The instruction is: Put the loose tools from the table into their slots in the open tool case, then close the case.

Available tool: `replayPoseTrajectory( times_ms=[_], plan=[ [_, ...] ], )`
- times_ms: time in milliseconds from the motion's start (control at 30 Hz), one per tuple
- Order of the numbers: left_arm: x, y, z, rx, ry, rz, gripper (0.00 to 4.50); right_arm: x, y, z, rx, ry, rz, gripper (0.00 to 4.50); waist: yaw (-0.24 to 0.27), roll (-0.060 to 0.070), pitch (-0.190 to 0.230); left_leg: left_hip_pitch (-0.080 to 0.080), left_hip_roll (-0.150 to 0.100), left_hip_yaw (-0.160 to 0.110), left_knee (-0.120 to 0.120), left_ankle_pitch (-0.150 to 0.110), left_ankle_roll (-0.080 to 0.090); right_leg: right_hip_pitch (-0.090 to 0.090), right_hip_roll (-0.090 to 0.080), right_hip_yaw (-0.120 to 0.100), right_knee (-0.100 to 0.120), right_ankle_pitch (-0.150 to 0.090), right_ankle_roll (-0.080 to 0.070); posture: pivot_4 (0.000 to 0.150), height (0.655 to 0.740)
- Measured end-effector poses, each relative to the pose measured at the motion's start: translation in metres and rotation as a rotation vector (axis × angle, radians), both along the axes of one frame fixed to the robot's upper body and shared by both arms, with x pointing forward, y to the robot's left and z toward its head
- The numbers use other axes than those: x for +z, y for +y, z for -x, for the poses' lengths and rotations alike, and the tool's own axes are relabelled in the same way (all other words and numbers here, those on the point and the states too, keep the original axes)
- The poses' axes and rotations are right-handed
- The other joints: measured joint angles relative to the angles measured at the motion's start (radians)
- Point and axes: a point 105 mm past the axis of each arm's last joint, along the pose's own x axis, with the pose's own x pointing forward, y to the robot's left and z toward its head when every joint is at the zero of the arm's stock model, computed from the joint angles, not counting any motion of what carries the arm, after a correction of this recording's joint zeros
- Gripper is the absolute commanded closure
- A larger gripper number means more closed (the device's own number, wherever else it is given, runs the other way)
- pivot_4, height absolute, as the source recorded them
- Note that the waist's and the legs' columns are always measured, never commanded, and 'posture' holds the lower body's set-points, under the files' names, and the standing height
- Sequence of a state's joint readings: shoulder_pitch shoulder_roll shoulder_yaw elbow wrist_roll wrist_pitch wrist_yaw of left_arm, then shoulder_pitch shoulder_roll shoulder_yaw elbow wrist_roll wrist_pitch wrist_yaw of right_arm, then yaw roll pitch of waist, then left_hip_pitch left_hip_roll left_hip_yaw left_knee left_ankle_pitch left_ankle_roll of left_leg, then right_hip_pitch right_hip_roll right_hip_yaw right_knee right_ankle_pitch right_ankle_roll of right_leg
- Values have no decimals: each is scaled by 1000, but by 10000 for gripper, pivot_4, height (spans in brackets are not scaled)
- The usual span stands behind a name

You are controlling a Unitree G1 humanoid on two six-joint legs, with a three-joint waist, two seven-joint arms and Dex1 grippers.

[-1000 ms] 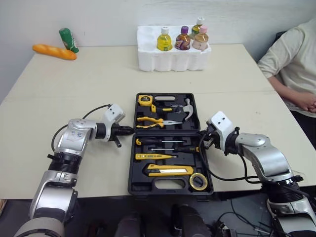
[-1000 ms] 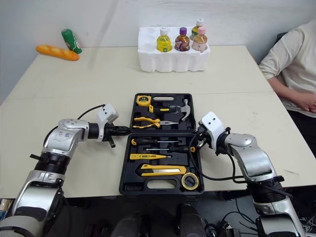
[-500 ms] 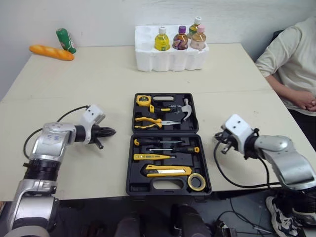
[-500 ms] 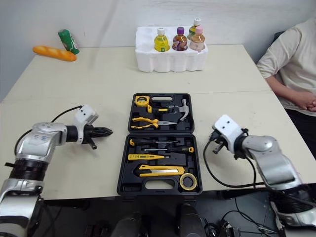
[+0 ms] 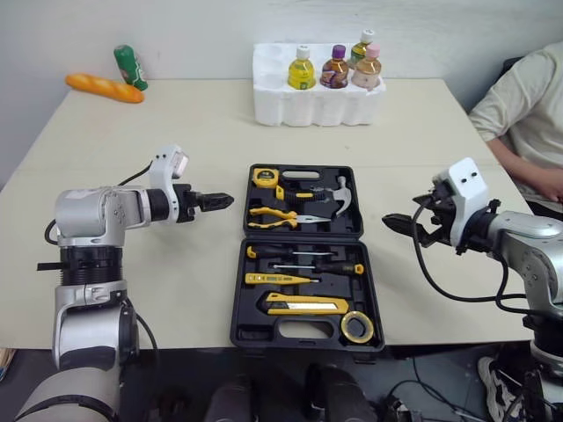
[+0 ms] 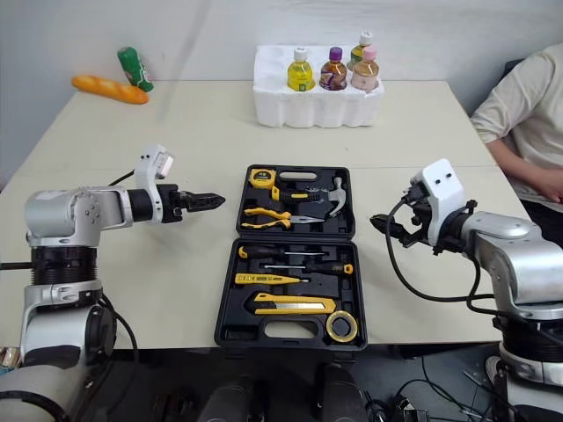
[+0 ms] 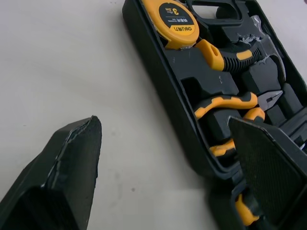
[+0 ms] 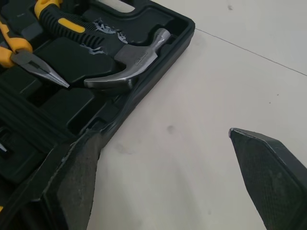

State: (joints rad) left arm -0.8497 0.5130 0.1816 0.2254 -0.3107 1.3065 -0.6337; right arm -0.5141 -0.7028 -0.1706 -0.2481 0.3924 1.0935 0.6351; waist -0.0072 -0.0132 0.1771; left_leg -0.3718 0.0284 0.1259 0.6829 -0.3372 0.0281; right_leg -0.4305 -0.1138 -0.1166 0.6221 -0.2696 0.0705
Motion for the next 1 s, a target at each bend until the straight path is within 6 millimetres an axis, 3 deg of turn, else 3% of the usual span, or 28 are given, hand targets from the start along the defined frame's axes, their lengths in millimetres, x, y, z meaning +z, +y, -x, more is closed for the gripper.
replayPoseTrajectory(
  times_ms=[200,400,567,1000],
  plan=[
    [-23,-5,-9,36,64,-19,569,-7,20,-17,-67,75,-85,0,3,0,0,0,0,-1,0,2,-2,-1,0,0,2,0,0,1500,7367],
    [-22,-23,-16,-12,25,-38,569,-13,26,-32,-122,148,-66,0,5,0,0,-2,0,-1,0,1,-2,-3,0,-1,1,0,0,1500,7367],
    [-24,-27,-21,-14,6,-79,569,-30,23,-36,-153,211,-38,0,3,0,0,-2,-1,0,0,1,-1,-3,0,0,1,0,0,1500,7367],
    [-30,-39,-22,-21,37,-163,569,-39,27,-55,-202,280,-26,0,7,2,-1,2,-1,-1,0,2,-2,1,-2,0,2,0,0,1500,7367]
  ],
)
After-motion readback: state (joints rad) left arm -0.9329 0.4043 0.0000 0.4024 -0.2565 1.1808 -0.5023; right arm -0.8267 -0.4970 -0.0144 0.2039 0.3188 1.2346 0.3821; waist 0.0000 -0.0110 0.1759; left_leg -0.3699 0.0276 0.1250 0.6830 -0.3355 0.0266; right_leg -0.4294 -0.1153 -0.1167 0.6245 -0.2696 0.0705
